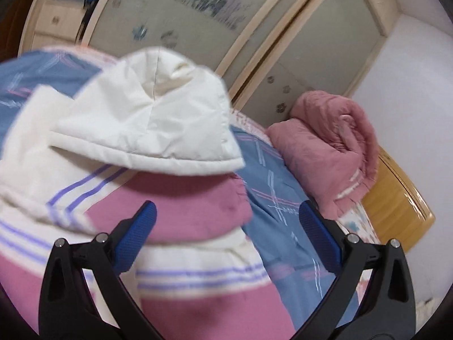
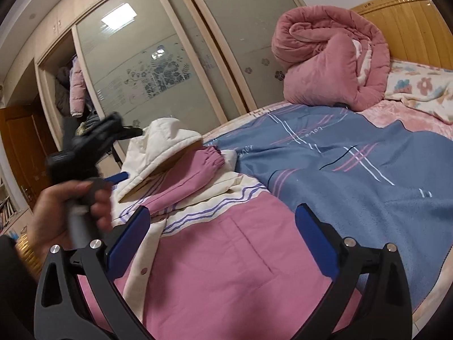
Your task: Fold large clothes
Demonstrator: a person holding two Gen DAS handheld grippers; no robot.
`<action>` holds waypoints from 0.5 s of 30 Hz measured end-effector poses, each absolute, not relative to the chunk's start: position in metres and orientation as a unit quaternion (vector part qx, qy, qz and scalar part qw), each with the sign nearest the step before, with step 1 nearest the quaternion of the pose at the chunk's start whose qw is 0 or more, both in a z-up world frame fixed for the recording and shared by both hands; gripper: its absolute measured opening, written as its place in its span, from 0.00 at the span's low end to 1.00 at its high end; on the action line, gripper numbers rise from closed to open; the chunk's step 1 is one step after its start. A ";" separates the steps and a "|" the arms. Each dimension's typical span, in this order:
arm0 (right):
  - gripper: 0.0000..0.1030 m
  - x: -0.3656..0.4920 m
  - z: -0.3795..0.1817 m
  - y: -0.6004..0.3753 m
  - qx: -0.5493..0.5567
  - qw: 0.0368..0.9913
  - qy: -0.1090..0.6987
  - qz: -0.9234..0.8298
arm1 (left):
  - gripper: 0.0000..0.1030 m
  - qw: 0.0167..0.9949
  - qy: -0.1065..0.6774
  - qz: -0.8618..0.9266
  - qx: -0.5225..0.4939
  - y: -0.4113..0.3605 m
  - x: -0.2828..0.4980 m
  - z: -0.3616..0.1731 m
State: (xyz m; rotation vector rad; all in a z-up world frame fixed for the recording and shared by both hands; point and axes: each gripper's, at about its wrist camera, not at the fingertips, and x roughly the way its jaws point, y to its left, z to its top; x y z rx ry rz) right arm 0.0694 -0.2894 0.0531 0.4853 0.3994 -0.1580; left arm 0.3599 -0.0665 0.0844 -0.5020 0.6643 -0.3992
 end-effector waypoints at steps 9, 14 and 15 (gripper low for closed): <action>0.99 0.081 0.053 -0.291 0.239 0.948 0.201 -0.069 | 0.74 0.871 0.356 -0.130 -0.313 -0.060 0.444 0.037; 0.99 0.085 0.052 -0.288 0.240 0.946 0.205 -0.067 | 0.22 0.879 0.318 -0.112 -0.336 -0.046 0.452 0.045; 0.99 0.086 0.052 -0.287 0.240 0.947 0.205 -0.067 | 0.21 0.886 0.302 -0.118 -0.330 -0.043 0.449 0.055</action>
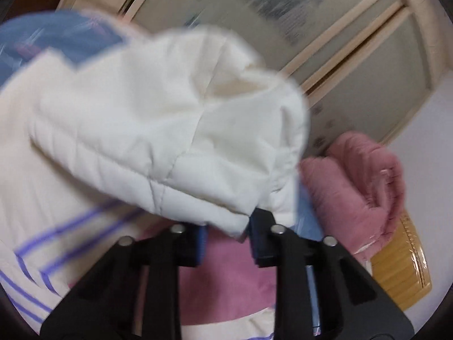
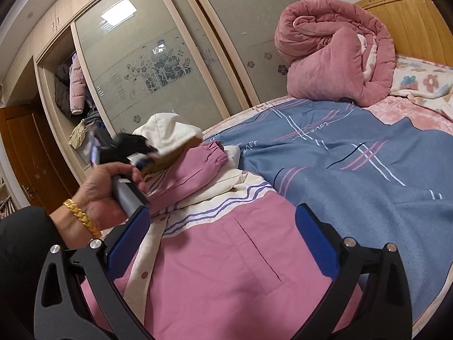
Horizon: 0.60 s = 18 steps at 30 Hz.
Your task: Fold large clothes
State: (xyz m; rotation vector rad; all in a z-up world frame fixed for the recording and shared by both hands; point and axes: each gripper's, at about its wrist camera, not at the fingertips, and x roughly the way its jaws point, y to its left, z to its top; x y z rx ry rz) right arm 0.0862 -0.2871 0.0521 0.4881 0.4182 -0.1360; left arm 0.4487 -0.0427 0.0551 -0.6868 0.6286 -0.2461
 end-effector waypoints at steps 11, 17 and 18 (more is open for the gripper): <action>0.99 0.097 0.048 -0.278 0.252 0.942 0.218 -0.049 | 0.11 0.910 0.280 -0.142 -0.271 0.016 0.393 0.114; 0.99 0.097 0.046 -0.274 0.264 0.937 0.224 -0.045 | 0.07 0.900 0.305 -0.141 -0.278 0.038 0.372 0.102; 0.99 0.097 0.046 -0.274 0.267 0.936 0.224 -0.044 | 0.09 0.890 0.311 -0.156 -0.296 0.040 0.370 0.099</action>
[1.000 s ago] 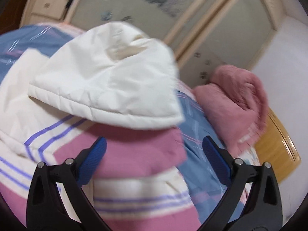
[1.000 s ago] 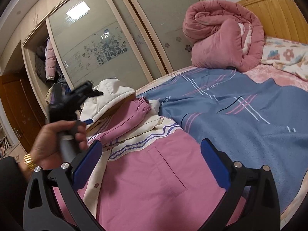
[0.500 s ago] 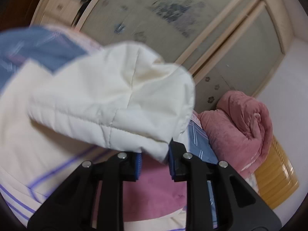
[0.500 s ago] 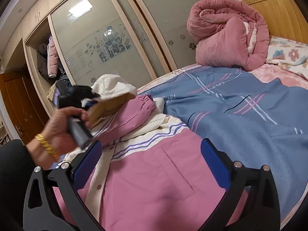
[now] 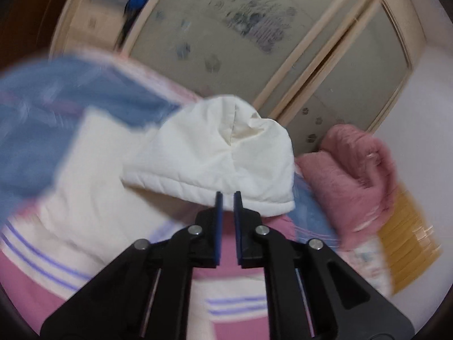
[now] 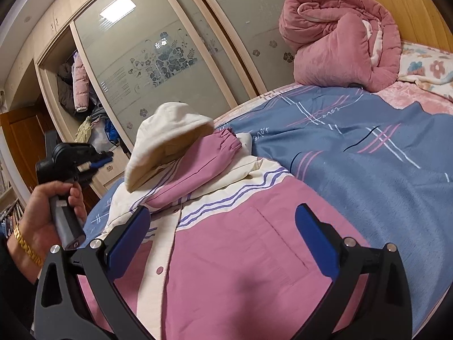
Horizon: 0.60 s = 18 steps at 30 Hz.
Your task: Fold large clothes
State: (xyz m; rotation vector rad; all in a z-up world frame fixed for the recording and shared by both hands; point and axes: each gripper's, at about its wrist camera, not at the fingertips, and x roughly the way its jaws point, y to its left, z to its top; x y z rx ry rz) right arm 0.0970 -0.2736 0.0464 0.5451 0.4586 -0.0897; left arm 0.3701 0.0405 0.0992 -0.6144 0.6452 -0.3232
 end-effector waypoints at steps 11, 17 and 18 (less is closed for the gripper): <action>0.99 0.098 0.045 -0.271 0.262 0.937 0.228 -0.041 | 0.92 0.852 0.341 -0.206 -0.340 -0.048 0.384 0.069; 0.99 0.100 0.043 -0.277 0.264 0.934 0.237 -0.042 | 0.66 0.829 0.351 -0.184 -0.395 -0.057 0.424 0.029; 0.99 0.100 0.043 -0.278 0.264 0.934 0.238 -0.042 | 0.60 0.826 0.343 -0.182 -0.408 -0.054 0.430 0.025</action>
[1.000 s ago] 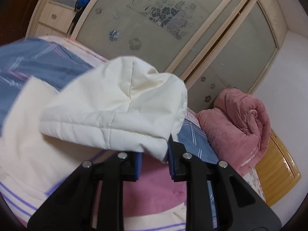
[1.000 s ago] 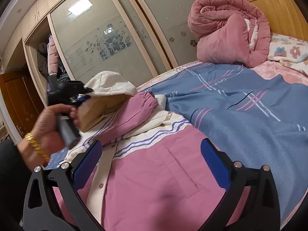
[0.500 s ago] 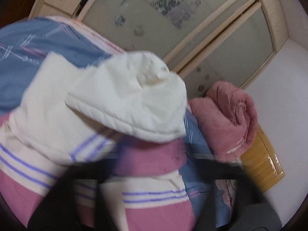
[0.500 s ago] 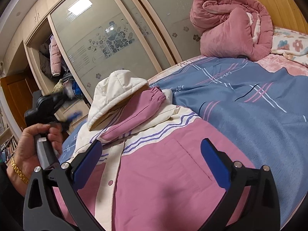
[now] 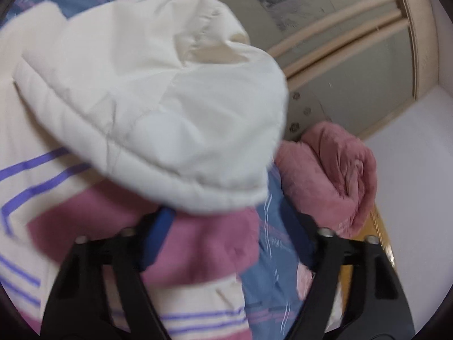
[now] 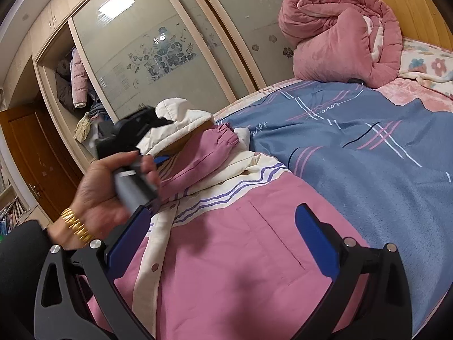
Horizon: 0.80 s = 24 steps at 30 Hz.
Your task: Fold large clothes
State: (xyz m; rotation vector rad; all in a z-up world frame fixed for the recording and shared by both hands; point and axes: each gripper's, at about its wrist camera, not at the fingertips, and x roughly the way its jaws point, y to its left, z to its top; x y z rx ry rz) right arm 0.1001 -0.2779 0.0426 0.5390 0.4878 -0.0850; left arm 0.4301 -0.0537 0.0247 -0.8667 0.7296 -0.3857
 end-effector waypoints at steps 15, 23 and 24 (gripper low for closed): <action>0.99 0.106 0.038 -0.270 0.261 0.931 0.254 -0.030 | 0.03 0.863 0.260 -0.224 -0.371 0.009 0.385 0.083; 0.99 0.104 0.039 -0.264 0.256 0.932 0.255 -0.027 | 0.03 0.851 0.310 -0.217 -0.364 0.049 0.345 0.074; 0.99 0.104 0.039 -0.265 0.260 0.931 0.256 -0.027 | 0.03 0.847 0.319 -0.215 -0.366 0.049 0.342 0.067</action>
